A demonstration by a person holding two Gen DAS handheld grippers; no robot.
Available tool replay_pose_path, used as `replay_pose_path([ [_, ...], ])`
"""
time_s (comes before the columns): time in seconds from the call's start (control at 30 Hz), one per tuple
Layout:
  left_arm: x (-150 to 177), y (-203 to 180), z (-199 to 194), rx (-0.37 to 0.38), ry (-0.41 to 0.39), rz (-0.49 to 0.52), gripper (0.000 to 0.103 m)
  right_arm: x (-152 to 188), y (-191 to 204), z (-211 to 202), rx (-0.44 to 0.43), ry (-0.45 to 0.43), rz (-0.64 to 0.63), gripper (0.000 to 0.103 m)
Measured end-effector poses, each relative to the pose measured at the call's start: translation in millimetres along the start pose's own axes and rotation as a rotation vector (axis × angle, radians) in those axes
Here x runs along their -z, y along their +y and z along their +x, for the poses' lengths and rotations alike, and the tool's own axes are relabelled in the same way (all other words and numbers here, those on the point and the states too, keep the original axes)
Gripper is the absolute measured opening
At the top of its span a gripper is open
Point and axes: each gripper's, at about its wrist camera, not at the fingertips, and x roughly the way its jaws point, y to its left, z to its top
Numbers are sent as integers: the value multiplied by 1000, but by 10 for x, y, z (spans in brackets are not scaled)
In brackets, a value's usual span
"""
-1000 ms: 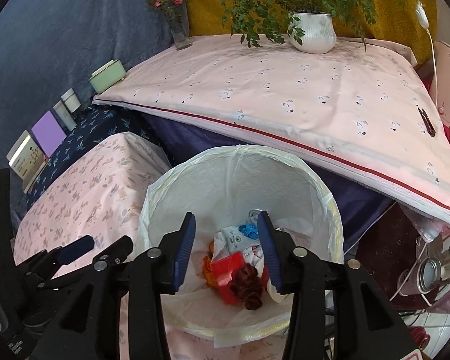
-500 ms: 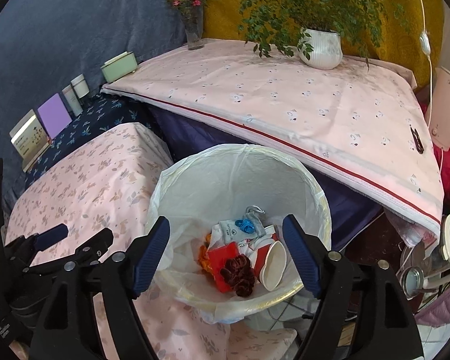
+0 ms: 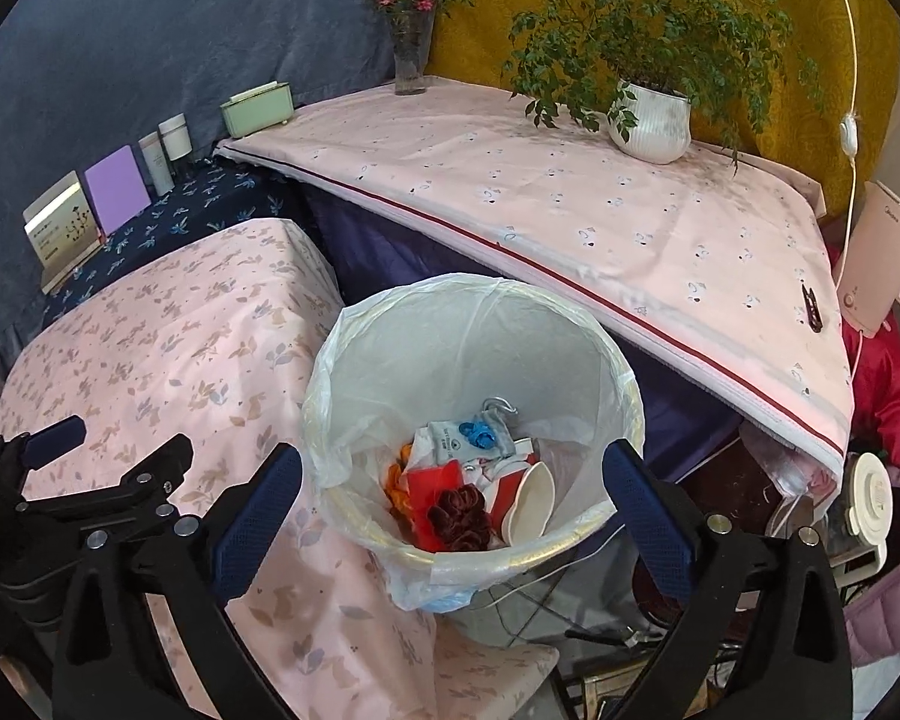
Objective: Collect trash
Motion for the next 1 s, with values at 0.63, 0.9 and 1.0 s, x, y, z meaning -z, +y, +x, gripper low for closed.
replay_pose_path([
  [0.63,161,65,-40,-12,7,-17,94,181,23,-28,45,9,-12,96],
  [0.9,186,20,-41,-9,12,-12,94,227,-20,-24,54,13,1,96],
  [1.0,194,16,-38,-11,13,-15,94,227,-22,-25,56,11,3,96],
])
